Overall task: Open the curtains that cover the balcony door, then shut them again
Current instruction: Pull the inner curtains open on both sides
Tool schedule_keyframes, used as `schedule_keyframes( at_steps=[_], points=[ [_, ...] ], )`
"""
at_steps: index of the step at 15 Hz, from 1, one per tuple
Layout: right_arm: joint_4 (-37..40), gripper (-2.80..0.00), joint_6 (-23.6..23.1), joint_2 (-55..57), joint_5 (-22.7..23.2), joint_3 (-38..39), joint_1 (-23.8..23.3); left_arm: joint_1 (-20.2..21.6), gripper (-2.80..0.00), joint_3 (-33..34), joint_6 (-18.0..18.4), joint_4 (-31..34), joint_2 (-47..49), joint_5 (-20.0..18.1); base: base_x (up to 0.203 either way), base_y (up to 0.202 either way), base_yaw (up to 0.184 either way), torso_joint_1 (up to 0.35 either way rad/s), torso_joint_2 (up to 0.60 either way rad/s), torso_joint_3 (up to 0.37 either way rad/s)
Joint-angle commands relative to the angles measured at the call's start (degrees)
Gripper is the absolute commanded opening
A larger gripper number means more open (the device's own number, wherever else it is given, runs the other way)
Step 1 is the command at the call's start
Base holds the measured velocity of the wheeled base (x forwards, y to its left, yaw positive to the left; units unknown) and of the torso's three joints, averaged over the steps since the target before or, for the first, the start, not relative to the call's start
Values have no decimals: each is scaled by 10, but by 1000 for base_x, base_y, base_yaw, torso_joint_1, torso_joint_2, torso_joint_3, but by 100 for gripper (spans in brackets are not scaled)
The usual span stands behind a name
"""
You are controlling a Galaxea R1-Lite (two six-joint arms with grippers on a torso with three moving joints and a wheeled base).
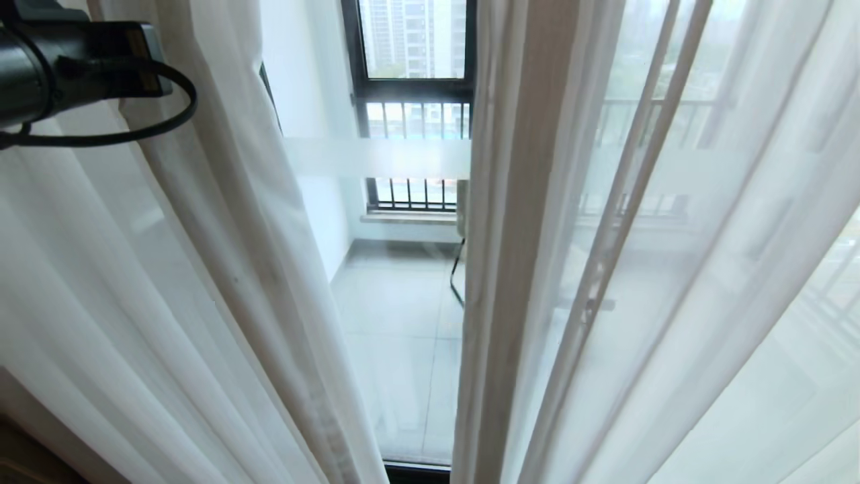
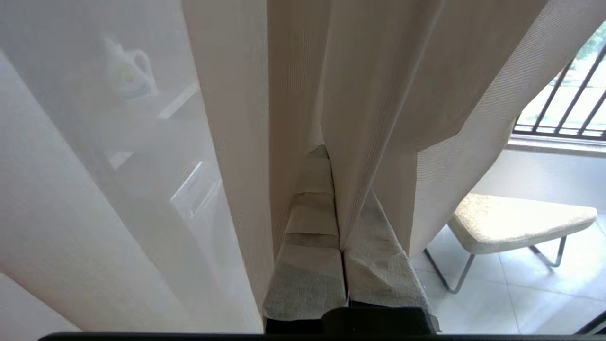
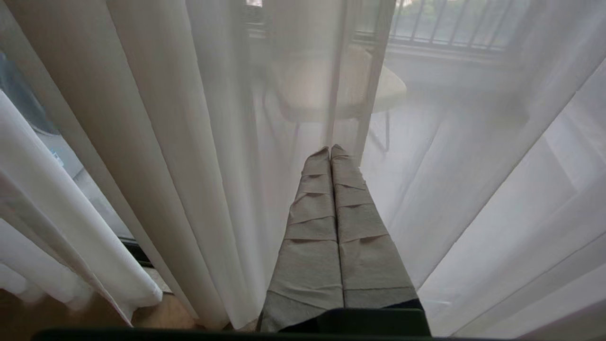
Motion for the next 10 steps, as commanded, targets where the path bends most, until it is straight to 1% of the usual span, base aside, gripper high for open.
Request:
schedule_keyframes(
  at_steps=[1,10],
  points=[
    [0,-280,0,0,0,0,0,5,-280,6,-5,1,1,1,0,188,2,2,2,2],
    [0,-280,0,0,0,0,0,11,-280,9,-7,1,1,0,0,192,1,0,2,2]
  ],
)
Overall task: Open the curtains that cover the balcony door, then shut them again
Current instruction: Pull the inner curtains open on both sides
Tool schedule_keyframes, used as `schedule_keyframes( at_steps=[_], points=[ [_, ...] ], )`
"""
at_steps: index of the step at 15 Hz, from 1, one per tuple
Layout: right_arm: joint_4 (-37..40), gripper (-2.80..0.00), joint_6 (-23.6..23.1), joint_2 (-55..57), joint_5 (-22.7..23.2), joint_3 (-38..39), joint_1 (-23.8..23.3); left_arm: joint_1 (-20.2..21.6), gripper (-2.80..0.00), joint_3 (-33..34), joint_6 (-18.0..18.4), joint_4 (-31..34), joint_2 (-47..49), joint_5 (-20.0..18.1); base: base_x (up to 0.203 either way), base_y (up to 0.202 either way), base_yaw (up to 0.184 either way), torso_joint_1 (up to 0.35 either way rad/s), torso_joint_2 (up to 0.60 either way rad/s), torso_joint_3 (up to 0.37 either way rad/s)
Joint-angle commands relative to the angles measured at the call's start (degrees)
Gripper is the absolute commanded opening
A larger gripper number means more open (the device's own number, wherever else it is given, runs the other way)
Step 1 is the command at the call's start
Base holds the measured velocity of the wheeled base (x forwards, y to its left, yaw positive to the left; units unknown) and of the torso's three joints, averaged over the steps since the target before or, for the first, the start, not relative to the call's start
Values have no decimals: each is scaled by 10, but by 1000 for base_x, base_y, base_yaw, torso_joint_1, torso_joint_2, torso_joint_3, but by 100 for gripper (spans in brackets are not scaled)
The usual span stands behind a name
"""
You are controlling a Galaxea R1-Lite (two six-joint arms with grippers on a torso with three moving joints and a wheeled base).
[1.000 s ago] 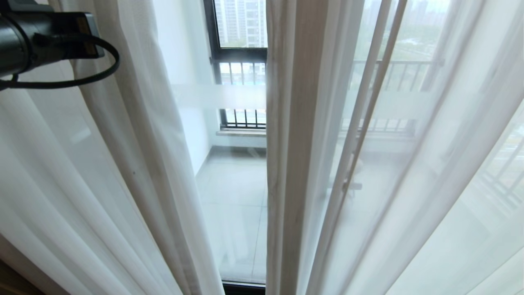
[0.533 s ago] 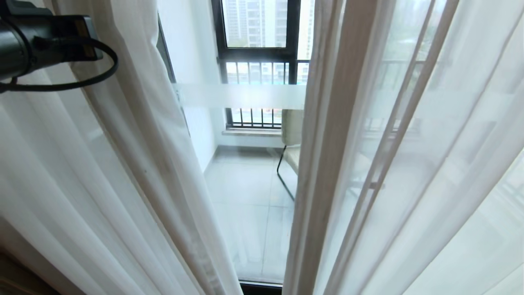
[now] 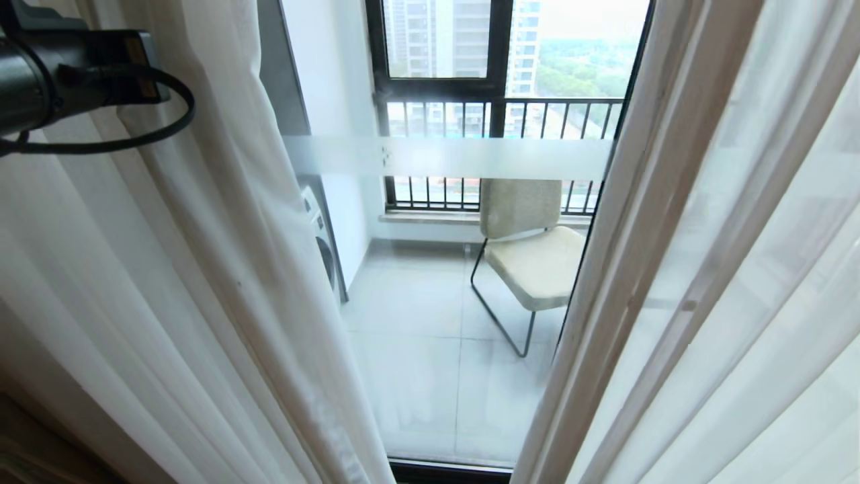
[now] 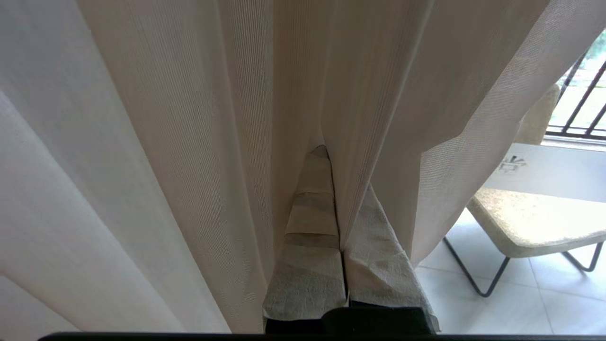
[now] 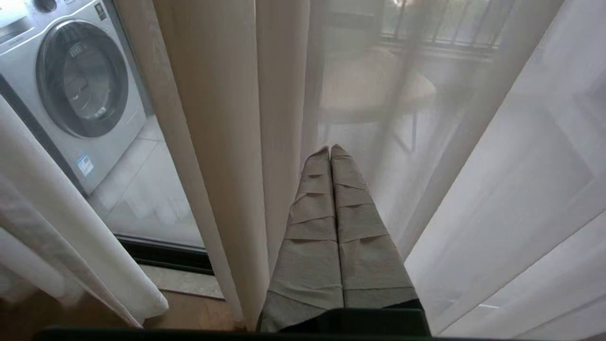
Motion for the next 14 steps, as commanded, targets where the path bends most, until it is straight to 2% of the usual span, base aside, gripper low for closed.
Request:
schedule_keyframes(
  at_steps=[1,14],
  points=[
    [1,-280,0,0,0,0,0,0,-280,0,0,0,1,1,0,199,0,2,-2,2],
    [1,-280,0,0,0,0,0,11,-280,-3,-7,0,0,1,0,192,1,2,3,2]
  ],
)
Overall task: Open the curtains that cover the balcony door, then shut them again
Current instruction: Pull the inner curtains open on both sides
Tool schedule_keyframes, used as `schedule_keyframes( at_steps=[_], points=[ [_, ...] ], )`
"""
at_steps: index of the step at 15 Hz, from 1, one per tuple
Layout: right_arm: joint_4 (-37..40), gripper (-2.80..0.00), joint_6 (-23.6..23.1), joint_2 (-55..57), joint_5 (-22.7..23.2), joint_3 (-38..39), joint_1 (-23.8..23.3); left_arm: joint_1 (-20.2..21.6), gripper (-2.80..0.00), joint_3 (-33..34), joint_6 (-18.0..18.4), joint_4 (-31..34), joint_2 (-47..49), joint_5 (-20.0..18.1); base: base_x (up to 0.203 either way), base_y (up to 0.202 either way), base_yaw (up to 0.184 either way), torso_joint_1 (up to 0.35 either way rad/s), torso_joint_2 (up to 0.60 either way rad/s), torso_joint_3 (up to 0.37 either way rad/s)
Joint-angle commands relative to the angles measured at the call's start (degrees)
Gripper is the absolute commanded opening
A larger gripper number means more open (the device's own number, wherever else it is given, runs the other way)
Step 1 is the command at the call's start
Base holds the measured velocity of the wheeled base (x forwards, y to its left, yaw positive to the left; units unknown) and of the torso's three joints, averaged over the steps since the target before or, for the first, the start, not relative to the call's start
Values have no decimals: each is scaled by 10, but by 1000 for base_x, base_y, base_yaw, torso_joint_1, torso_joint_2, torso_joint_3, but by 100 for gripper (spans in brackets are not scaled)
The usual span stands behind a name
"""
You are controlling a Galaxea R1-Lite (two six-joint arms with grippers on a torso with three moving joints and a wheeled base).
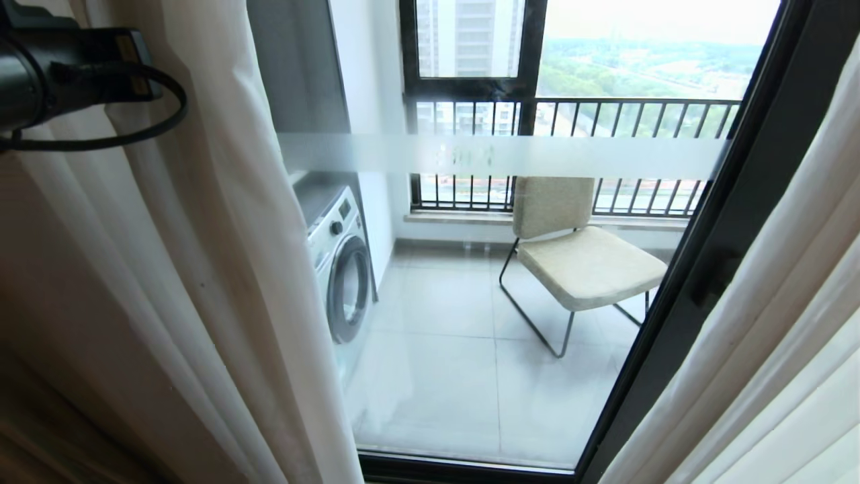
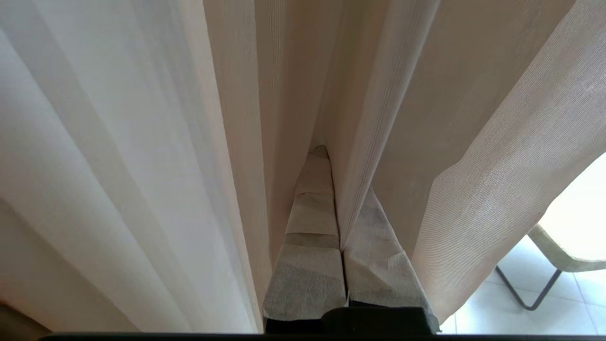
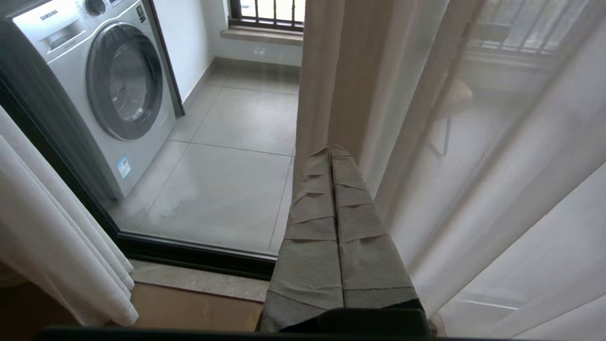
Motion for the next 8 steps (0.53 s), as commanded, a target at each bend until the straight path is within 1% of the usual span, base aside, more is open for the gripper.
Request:
schedule_keyframes(
  at_steps=[1,8],
  points=[
    [0,-280,0,0,0,0,0,0,-280,1,0,0,0,1,0,193,0,-2,2,3],
    [0,-280,0,0,0,0,0,-5,-280,1,1,0,-1,1,0,189,0,2,2,3]
  ],
)
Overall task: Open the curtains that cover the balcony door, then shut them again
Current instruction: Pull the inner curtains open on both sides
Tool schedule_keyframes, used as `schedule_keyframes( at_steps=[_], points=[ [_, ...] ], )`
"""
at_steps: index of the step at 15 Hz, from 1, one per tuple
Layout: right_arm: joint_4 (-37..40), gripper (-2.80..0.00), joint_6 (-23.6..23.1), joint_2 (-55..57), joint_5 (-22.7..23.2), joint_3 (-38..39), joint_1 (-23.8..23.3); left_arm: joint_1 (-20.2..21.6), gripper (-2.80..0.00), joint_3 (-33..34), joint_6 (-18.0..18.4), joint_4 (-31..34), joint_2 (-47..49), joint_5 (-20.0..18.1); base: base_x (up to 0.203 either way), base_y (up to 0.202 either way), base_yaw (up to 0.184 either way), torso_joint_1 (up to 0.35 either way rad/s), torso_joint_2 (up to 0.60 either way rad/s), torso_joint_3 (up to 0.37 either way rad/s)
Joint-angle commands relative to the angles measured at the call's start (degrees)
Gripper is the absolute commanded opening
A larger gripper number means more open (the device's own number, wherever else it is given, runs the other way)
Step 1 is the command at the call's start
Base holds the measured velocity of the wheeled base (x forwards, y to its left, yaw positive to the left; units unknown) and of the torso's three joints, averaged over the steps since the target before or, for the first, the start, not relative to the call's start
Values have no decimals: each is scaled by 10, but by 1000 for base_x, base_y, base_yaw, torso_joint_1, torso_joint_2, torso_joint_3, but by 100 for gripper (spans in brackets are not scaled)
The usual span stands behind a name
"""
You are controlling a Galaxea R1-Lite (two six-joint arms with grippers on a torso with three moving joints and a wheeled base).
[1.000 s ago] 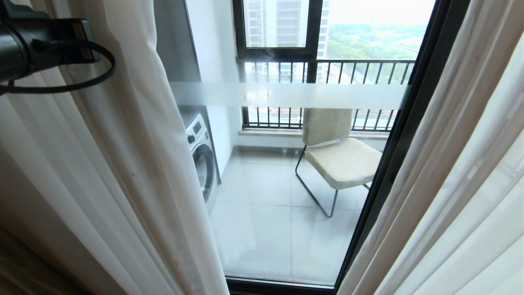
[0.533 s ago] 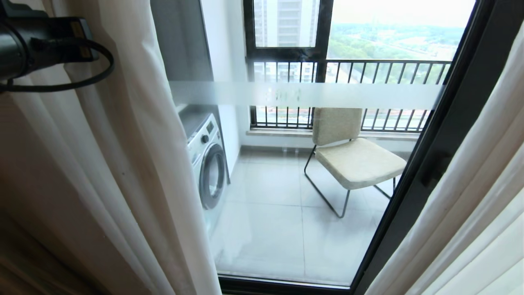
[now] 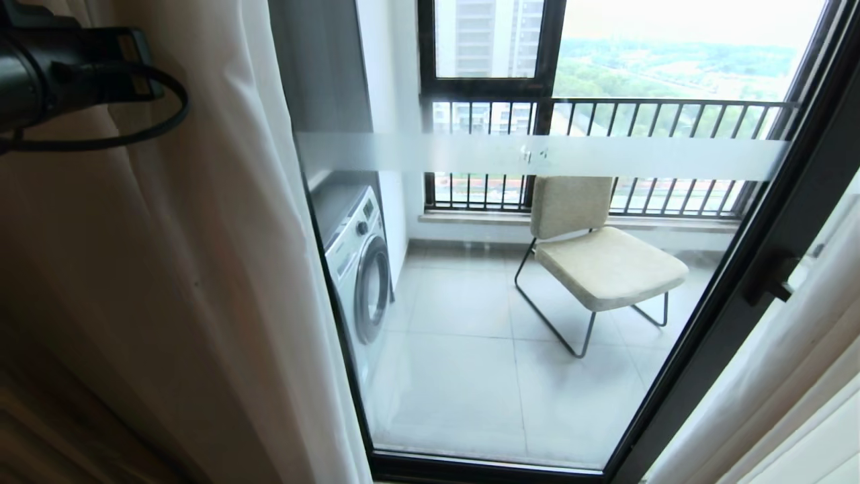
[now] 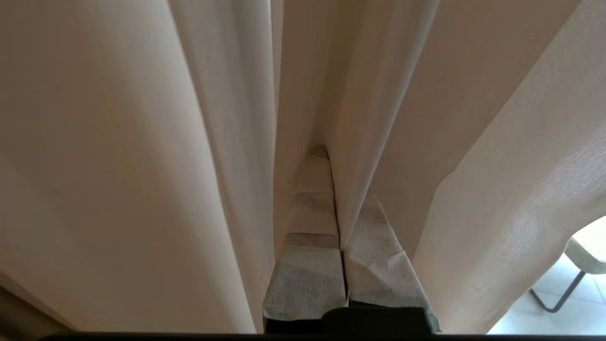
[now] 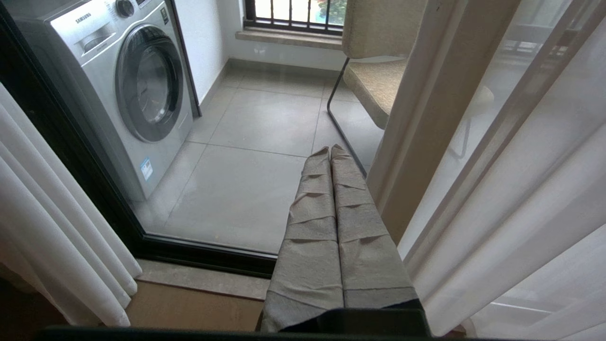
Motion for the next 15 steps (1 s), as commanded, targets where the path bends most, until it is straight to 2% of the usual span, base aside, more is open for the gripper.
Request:
schedule_keyframes(
  at_steps=[1,9,15],
  points=[
    [0,-280,-1,0,0,0,0,-3,-280,0,0,-1,0,1,0,193,-2,-2,2,4],
    [0,-280,-1,0,0,0,0,-7,-280,1,1,-1,-2,2,0,184,0,2,2,4],
    [0,-280,-1,0,0,0,0,0,-280,-3,-2,-1,-1,1,0,15,0,1,0,1]
  ],
)
